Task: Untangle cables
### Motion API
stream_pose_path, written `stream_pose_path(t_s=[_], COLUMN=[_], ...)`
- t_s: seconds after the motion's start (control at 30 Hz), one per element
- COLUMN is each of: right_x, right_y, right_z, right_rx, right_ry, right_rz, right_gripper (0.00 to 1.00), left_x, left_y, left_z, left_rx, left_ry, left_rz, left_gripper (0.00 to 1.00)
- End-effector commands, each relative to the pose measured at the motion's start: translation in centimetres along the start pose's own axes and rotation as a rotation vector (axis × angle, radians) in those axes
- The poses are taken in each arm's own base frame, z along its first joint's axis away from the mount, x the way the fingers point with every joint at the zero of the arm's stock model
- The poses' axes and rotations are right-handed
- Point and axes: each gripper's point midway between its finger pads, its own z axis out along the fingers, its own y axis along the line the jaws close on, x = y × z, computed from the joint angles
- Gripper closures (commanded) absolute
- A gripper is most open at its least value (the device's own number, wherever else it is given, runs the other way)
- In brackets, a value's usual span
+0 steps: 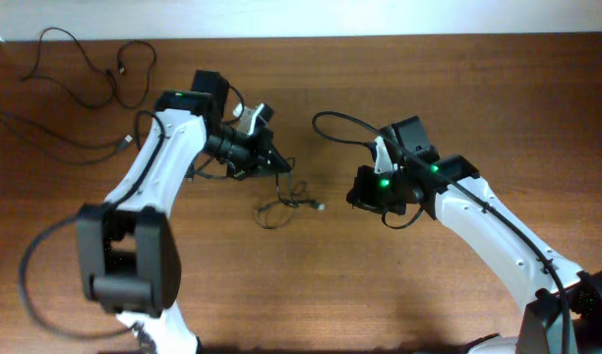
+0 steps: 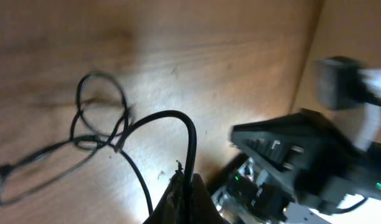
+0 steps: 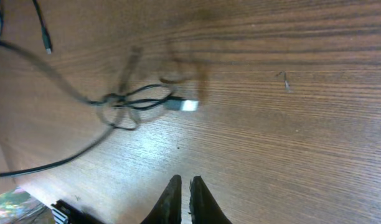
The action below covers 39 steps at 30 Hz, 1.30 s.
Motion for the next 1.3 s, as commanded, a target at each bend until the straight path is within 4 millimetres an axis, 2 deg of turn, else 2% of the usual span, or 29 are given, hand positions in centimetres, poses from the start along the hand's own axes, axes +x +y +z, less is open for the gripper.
stream_pose_path(t_s=[0.0, 0.03, 0.07, 0.13, 0.2, 0.3, 0.37, 0.43, 0.5, 0.57, 0.63, 0.7, 0.77, 0.83, 0.87, 0.9, 0.93, 0.97, 1.0, 1.07, 1.13, 1.2, 1.23, 1.27], right_x=[-0.6, -0.9, -1.1, -1.7, -2.2, -2.5, -2.4, -2.5, -2.1, -2.1, -2.3, -2.3, -2.7, -3.3, -3.6, -3.6, -3.5, -3.4, -3.2, -2.4, -2.1, -1.6, -1.0, -0.6], right_y=[1.8, 3.8, 5.1, 7.6, 9.2, 9.8, 9.7, 8.2, 7.9, 7.5, 5.5, 3.5, 0.8, -0.9, -2.4, -3.4, -3.5, -2.5, 0.4, 5.7, 8.2, 10.2, 11.4, 12.4], right_z=[-0.4, -0.6, -0.9, -1.7, -2.4, -2.7, -2.6, -1.8, -1.0, 0.1, 1.9, 3.1, 3.4, 2.8, 2.3, 1.9, 1.5, 1.1, 0.3, -1.9, -3.2, -3.5, -3.6, -3.9], right_rx=[-0.077, -0.177, -0.241, -0.364, -0.443, -0.469, -0.462, -0.38, -0.334, -0.271, -0.144, -0.06, 0.018, 0.043, 0.065, 0.07, 0.038, -0.057, -0.236, -0.535, -0.652, -0.7, -0.732, -0.763], right_ry=[-0.011, -0.009, -0.011, -0.028, -0.042, -0.055, -0.049, -0.062, -0.064, -0.089, -0.113, -0.101, -0.091, -0.09, -0.085, -0.07, -0.048, -0.011, 0.026, 0.068, 0.074, 0.079, 0.092, 0.099], right_rz=[-0.037, -0.069, -0.095, -0.146, -0.162, -0.177, -0.17, -0.134, -0.134, -0.14, -0.121, -0.089, -0.03, 0.021, 0.065, 0.104, 0.129, 0.119, -0.021, -0.186, -0.248, -0.282, -0.306, -0.34], right_gripper=[0.9, 0.9, 0.89, 0.87, 0.86, 0.84, 0.78, 0.76, 0.77, 0.78, 0.77, 0.77, 0.86, 0.91, 0.96, 0.96, 0.96, 0.96, 0.96, 0.94, 0.91, 0.87, 0.86, 0.86], left_x=[-0.3, -0.5, -0.4, 0.3, 0.3, 0.7, 0.9, 1.5, 2.2, 2.9, 3.7, 3.5, 3.1, 3.1, 3.1, 3.0, 2.7, 2.5, 2.4, 2.5, 3.0, 3.6, 3.5, 3.1], left_y=[-6.6, -6.1, -6.3, -7.8, -8.6, -9.4, -9.8, -12.2, -14.3, -15.5, -16.8, -16.7, -16.1, -15.3, -14.5, -13.8, -12.5, -11.0, -9.6, -9.0, -10.1, -11.9, -12.3, -11.9], left_z=[-6.9, -7.9, -7.8, -6.8, -6.2, -5.5, -5.3, -5.1, -5.2, -5.4, -5.8, -7.0, -9.7, -12.3, -14.0, -15.0, -15.9, -16.4, -16.3, -15.3, -13.8, -12.2, -11.7, -11.4], left_rx=[-0.057, -0.172, -0.186, -0.145, -0.137, -0.129, -0.113, 0.021, 0.138, 0.213, 0.292, 0.295, 0.286, 0.267, 0.249, 0.23, 0.184, 0.12, 0.06, 0.015, 0.026, 0.043, 0.033, -0.013], left_ry=[-0.252, -0.328, -0.333, -0.303, -0.301, -0.286, -0.278, -0.246, -0.213, -0.184, -0.157, -0.187, -0.263, -0.333, -0.379, -0.412, -0.451, -0.478, -0.482, -0.46, -0.416, -0.378, -0.379, -0.398], left_rz=[0.203, 0.148, 0.143, 0.18, 0.21, 0.234, 0.243, 0.285, 0.323, 0.34, 0.363, 0.363, 0.354, 0.331, 0.307, 0.286, 0.248, 0.199, 0.149, 0.132, 0.166, 0.224, 0.231, 0.198], left_gripper=[1.0, 1.0, 1.0, 1.0, 1.0, 1.0, 1.0, 1.0, 1.0, 1.0, 1.0, 1.0, 1.0, 1.0, 1.0, 1.0, 1.0, 1.0, 1.0, 1.0, 1.0, 1.0, 1.0, 1.0])
